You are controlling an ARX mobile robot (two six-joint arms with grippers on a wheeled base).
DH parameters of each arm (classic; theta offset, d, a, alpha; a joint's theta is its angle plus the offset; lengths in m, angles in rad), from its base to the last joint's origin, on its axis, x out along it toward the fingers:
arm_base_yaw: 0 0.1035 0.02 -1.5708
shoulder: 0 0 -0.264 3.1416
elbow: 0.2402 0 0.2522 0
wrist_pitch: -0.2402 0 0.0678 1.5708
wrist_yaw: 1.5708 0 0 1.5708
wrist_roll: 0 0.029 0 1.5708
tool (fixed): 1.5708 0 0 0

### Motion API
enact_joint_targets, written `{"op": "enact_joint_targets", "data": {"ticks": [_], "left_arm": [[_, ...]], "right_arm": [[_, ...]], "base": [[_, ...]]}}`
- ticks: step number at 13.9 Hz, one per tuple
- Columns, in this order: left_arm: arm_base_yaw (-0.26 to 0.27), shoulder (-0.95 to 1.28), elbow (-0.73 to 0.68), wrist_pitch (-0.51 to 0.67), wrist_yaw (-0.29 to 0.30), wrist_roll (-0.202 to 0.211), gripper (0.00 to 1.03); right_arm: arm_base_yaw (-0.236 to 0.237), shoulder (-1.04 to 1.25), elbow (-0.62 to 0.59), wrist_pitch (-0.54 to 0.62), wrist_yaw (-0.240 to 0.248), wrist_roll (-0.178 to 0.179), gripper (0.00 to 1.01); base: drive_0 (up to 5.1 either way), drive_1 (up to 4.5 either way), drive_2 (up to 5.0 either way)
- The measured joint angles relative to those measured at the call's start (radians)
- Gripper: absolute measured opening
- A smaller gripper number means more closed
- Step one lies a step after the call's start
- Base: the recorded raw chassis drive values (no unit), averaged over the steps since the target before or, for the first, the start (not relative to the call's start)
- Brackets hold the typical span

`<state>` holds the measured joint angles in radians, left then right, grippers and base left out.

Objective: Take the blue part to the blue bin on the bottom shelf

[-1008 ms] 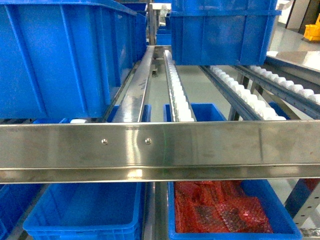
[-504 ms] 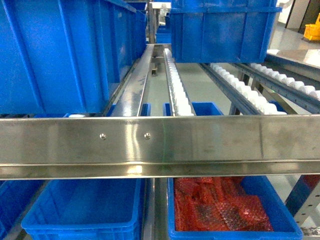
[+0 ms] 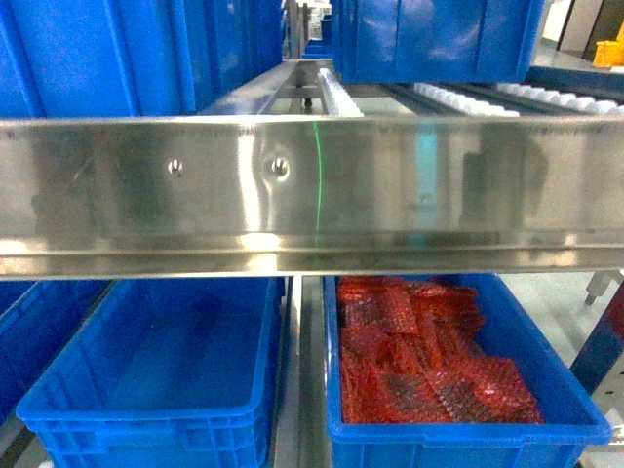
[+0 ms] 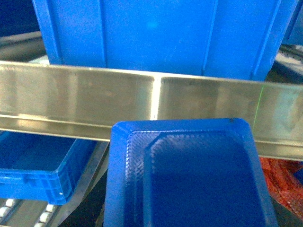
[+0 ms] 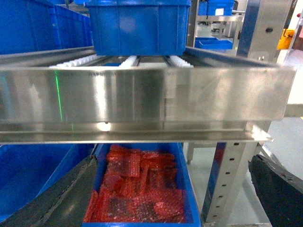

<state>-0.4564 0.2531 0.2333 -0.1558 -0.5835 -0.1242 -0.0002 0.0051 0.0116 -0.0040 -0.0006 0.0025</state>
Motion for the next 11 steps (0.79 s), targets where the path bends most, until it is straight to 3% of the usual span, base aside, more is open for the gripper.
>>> {"op": "enact_joint_targets", "data": {"ticks": [11], "left_arm": [[0.000, 0.000, 0.000, 0.000, 0.000, 0.000, 0.43]], "right_arm": [[0.000, 0.000, 0.000, -0.002, 0.000, 0.000, 0.98]], "base": [[0.0, 0.00, 0.0]]}}
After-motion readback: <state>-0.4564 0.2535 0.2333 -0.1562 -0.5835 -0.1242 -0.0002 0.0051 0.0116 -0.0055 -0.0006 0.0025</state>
